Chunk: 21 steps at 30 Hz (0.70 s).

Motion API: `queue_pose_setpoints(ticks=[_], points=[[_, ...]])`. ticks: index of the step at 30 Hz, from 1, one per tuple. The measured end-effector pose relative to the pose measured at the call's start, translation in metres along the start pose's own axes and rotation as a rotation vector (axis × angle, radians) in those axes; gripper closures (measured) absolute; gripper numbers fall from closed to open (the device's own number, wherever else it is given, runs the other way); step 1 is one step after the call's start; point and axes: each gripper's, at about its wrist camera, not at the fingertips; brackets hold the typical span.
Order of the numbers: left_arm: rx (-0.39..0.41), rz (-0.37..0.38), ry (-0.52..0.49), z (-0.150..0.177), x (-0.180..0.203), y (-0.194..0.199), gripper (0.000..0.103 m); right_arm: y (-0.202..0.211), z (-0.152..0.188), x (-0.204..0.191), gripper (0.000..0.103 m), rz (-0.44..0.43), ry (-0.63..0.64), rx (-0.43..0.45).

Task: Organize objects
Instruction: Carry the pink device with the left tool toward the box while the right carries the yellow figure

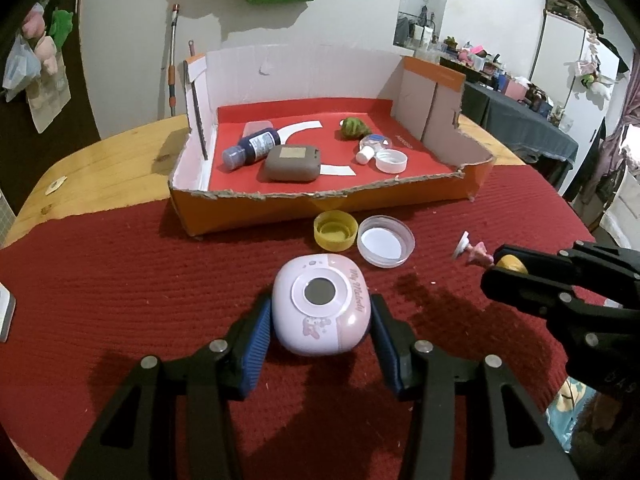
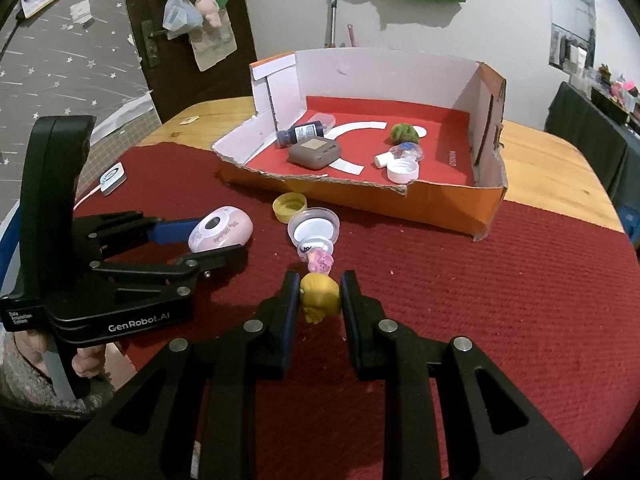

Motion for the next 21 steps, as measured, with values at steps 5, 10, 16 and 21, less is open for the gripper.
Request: queue_pose_setpoints(ticks=[5, 10, 16, 21], points=[[0.002, 0.001, 0.001, 0.001, 0.000, 0.000, 0.053, 0.000, 0.000, -0.001, 0.083, -0.002, 0.000, 0.001], [0.007, 0.007, -0.002, 0.001, 0.001, 0.003, 0.053, 0.002, -0.002, -0.003, 0.083, -0.003, 0.005, 0.003], [0.021, 0.013, -0.005, -0.006, 0.000, 0.008, 0.053, 0.005, -0.010, -0.006, 0.083, -0.010, 0.015, 0.014], [0.031, 0.013, -0.006, -0.015, -0.002, 0.011, 0.053, 0.008, -0.018, -0.005, 0.083, -0.011, 0.019, 0.023]])
Point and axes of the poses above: each gripper's, at about its wrist camera, not at the fingertips, and y roughly against the way its jaws point, x to its right, z to its underside, and after that the axes turned 2 degrees about -y, right-handed
